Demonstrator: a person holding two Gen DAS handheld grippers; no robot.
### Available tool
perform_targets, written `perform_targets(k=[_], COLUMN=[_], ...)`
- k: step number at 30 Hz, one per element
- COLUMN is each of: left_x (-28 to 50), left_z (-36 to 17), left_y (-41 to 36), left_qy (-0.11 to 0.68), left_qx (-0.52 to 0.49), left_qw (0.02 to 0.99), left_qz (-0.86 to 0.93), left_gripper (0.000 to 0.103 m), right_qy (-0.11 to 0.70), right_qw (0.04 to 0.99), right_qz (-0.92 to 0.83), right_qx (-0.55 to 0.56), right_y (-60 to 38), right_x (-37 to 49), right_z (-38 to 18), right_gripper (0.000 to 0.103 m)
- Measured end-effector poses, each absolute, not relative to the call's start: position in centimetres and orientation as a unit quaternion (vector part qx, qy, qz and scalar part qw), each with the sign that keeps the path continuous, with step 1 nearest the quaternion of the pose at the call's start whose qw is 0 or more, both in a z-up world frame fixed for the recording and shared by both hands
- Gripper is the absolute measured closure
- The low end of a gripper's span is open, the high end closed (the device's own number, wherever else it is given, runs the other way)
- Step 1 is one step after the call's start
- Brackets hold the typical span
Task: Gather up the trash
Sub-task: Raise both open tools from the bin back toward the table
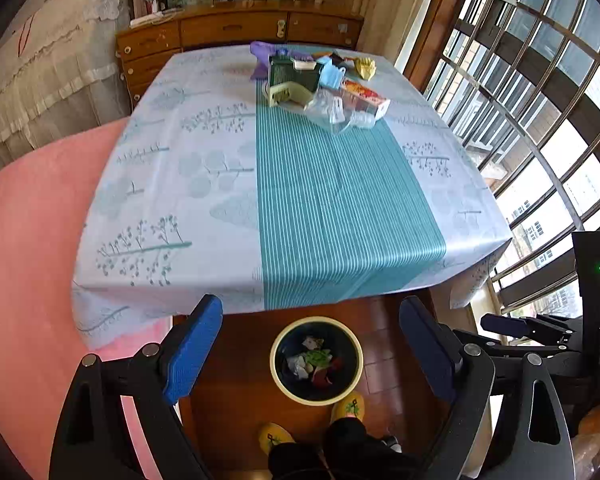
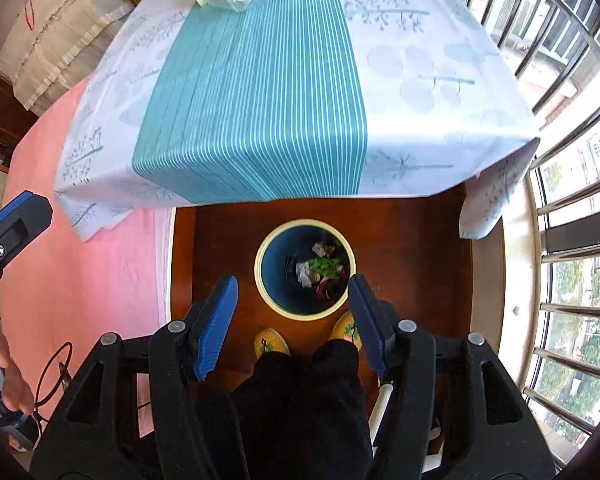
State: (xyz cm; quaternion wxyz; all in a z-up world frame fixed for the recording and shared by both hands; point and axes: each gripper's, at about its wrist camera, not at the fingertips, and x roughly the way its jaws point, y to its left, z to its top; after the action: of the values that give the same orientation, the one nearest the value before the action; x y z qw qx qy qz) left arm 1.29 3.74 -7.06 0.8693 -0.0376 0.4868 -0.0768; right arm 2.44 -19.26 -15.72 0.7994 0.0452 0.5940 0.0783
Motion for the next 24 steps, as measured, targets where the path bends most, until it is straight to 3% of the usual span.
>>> perform_targets(k=[12,24], left_x=[4.1,7.7], left_z=[3.5,5.4], left_y=[3.4,3.3], left_qy=[0.416,0.401], left_qx=[-0.020,-0.048], left_qw=[0.908,0.914], left_qz=[-0.042,0.021], left_gripper=[0.012,0.012], right_qy=[0.507,0.490], right_qw=[0.854,0.858], right_qz=[0.115,0.153], right_qx=[0.022,0.014], right_y=[-19.8,-18.9], right_x=[8.1,15.1], right_z=[-5.8,-4.0], right_gripper=[0.049,0.049])
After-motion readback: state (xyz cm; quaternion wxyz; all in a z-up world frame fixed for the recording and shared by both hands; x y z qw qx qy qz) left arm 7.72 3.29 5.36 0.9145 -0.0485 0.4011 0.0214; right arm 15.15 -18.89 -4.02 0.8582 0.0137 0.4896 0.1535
